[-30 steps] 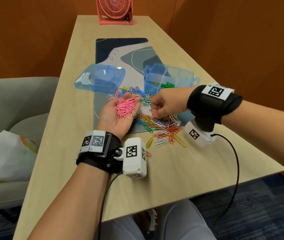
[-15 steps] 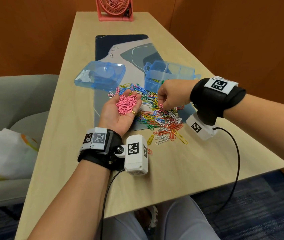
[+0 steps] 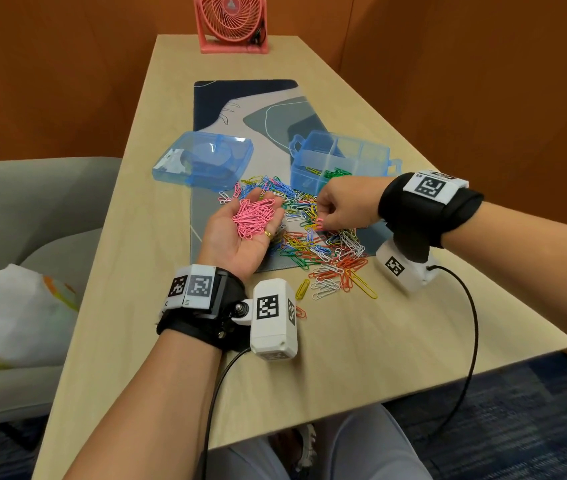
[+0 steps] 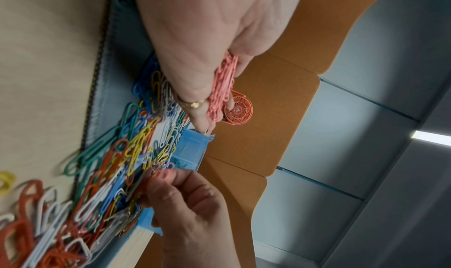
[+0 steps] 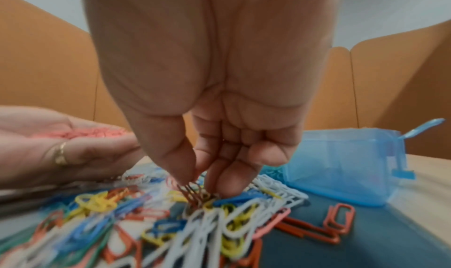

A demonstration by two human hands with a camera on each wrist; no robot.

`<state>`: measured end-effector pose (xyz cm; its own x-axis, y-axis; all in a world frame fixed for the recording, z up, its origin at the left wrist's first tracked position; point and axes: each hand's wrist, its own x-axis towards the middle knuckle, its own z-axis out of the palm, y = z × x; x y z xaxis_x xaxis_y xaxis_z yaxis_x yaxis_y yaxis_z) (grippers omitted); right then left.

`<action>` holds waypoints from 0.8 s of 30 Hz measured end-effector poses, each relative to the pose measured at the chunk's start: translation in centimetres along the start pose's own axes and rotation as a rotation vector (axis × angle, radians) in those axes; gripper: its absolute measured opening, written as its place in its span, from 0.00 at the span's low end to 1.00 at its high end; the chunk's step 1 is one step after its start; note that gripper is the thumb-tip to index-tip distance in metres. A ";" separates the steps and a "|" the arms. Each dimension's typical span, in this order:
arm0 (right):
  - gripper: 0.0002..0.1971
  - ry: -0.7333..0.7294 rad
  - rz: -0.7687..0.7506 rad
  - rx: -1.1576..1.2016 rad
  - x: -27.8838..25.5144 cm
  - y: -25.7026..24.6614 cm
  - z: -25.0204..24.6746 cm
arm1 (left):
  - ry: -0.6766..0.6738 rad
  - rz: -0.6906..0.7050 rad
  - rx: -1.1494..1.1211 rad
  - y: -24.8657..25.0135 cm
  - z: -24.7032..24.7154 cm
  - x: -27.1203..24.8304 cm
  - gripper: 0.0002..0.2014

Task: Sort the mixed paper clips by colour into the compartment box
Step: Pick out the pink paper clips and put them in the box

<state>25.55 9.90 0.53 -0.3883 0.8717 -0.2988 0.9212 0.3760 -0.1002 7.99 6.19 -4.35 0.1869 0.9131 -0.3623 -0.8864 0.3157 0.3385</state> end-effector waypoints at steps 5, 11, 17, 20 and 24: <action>0.02 0.017 0.027 0.091 0.0 0.3 -0.8 | 0.001 -0.007 -0.003 0.0 0.0 0.1 0.19; 0.05 0.051 0.021 0.140 0.0 0.4 -1.8 | 0.009 0.003 0.025 0.1 0.0 0.1 0.19; 0.10 0.021 0.045 -0.011 0.3 -0.7 -1.5 | 0.017 0.010 0.019 0.0 0.1 0.1 0.19; 0.03 0.002 0.054 -0.044 0.2 -1.2 -0.7 | 0.008 0.006 0.003 0.1 0.1 0.0 0.19; 0.04 -0.001 0.058 -0.055 0.1 -1.4 -0.3 | 0.001 0.000 -0.008 0.1 0.0 0.0 0.19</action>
<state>24.15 9.58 0.91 -0.3345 0.8922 -0.3035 0.9393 0.3419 -0.0301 7.92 6.24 -4.28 0.1863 0.9130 -0.3629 -0.8900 0.3133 0.3313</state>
